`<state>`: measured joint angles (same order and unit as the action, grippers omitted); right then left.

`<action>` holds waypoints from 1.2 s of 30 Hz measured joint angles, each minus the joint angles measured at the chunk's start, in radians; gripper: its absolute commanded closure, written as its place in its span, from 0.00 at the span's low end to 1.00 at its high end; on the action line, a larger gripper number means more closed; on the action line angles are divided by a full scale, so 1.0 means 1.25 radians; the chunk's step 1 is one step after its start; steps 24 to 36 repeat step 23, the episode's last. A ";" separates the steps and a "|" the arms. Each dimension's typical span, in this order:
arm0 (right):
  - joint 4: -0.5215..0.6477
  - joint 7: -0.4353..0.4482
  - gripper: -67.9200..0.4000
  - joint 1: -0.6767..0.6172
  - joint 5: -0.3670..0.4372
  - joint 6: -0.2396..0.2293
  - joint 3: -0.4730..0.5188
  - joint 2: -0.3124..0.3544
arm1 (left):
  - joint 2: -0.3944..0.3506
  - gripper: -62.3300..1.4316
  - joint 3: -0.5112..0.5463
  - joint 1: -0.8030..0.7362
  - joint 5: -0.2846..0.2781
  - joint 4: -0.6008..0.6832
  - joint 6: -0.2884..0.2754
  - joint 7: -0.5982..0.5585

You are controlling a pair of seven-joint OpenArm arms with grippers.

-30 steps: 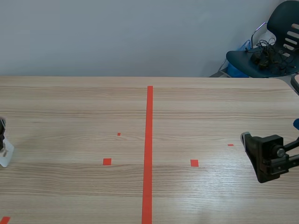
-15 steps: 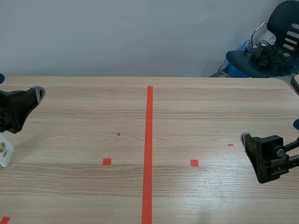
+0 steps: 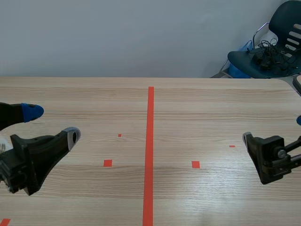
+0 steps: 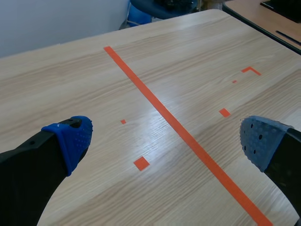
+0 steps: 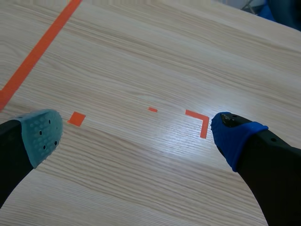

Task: Do the leaf sorting experiment

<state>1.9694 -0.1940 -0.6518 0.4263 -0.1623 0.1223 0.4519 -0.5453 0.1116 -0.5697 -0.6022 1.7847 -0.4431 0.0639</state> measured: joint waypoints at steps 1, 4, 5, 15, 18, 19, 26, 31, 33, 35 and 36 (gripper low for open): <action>0.011 0.000 0.00 0.000 -0.004 0.000 0.000 0.000 | 0.002 0.00 -0.004 -0.001 0.001 -0.003 0.000 0.000; 0.038 -0.031 0.00 0.000 -0.009 0.000 0.000 0.000 | 0.004 0.00 -0.011 0.002 0.002 -0.008 0.000 -0.005; 0.045 -0.045 0.00 0.000 -0.009 -0.001 0.000 0.000 | 0.004 0.00 -0.011 0.003 0.002 -0.008 0.000 -0.007; 0.070 -0.047 0.00 0.000 -0.009 0.000 0.000 0.000 | 0.004 0.00 -0.011 0.015 0.002 -0.009 0.000 -0.006; 0.070 -0.047 0.00 0.000 -0.009 0.000 0.000 0.000 | 0.004 0.00 -0.011 0.015 0.002 -0.009 0.000 -0.006; 0.070 -0.047 0.00 0.000 -0.009 0.000 0.000 0.000 | 0.004 0.00 -0.011 0.015 0.002 -0.009 0.000 -0.006; 0.070 -0.047 0.00 0.000 -0.009 0.000 0.000 0.000 | 0.004 0.00 -0.011 0.015 0.002 -0.009 0.000 -0.006; 0.070 -0.047 0.00 0.000 -0.009 0.000 0.000 0.000 | 0.004 0.00 -0.011 0.015 0.002 -0.009 0.000 -0.006; 0.070 -0.047 0.00 0.000 -0.009 0.000 0.000 0.000 | 0.004 0.00 -0.011 0.015 0.002 -0.009 0.000 -0.006; 0.070 -0.047 0.00 0.000 -0.009 0.000 0.000 0.000 | 0.004 0.00 -0.011 0.015 0.002 -0.009 0.000 -0.006; 0.070 -0.047 0.00 0.000 -0.009 0.000 0.000 0.000 | 0.004 0.00 -0.011 0.015 0.002 -0.009 0.000 -0.006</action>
